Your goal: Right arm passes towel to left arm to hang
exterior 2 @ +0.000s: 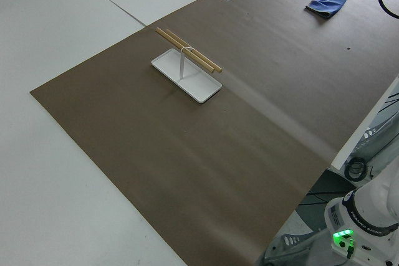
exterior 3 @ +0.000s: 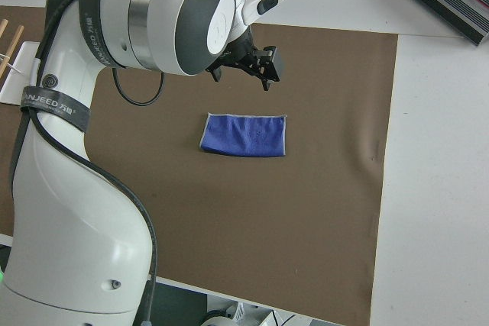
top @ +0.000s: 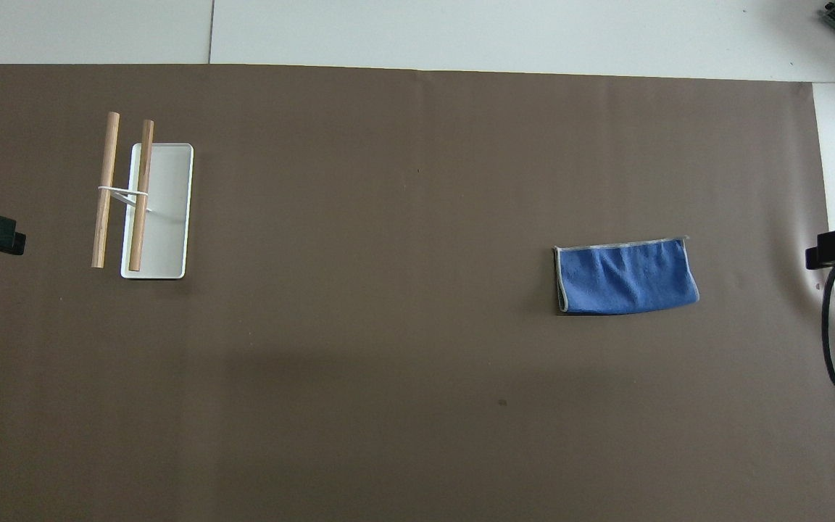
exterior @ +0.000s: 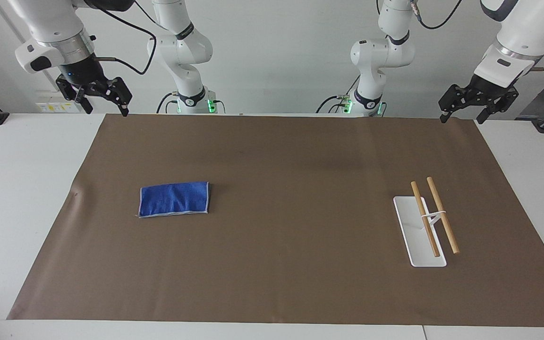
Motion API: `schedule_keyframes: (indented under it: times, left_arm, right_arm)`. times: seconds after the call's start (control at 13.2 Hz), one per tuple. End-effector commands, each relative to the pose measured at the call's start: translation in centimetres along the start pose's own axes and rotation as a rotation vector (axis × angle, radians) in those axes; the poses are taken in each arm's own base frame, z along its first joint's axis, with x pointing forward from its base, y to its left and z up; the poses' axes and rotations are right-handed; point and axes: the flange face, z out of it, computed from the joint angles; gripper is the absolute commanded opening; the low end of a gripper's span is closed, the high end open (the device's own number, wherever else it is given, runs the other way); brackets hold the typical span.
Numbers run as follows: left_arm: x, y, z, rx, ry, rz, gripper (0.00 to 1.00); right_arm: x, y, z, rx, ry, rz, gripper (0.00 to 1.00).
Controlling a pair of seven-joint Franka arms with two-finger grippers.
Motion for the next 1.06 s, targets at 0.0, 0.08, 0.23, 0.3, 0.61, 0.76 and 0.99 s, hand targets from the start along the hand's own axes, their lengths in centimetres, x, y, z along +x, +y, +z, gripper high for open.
schedule_keyframes:
  times: [0.0,0.08,0.23,0.3,0.61,0.76,0.99]
  left_arm:
    - [-0.89,-0.15,-0.07,0.001,-0.009,-0.013,1.0]
    - [-0.89,-0.15,-0.07,0.001,-0.009,-0.013,1.0]
    - [-0.89,-0.13,-0.07,-0.001,-0.008,-0.012,1.0]
    - [-0.89,-0.15,-0.07,0.001,-0.009,-0.013,1.0]
    - [-0.89,-0.15,-0.07,0.001,-0.009,-0.013,1.0]
    - [-0.89,-0.15,-0.07,0.001,-0.009,-0.013,1.0]
    - [-0.89,-0.15,-0.07,0.001,-0.009,-0.013,1.0]
  right_arm:
    - [-0.67,-0.02,-0.14,-0.008,-0.002,0.012,1.0]
    - [-0.67,-0.02,0.0,-0.008,-0.005,0.012,1.0]
    - [-0.65,-0.02,-0.01,-0.008,-0.004,0.01,1.0]
    - [-0.72,-0.09,-0.01,-0.007,-0.005,0.007,1.0]
    - [-0.72,-0.01,0.06,-0.007,-0.007,0.009,1.0]
    - [-0.67,0.01,0.24,-0.011,-0.007,0.012,1.0]
    - [-0.62,0.03,0.27,-0.012,-0.004,0.009,1.0]
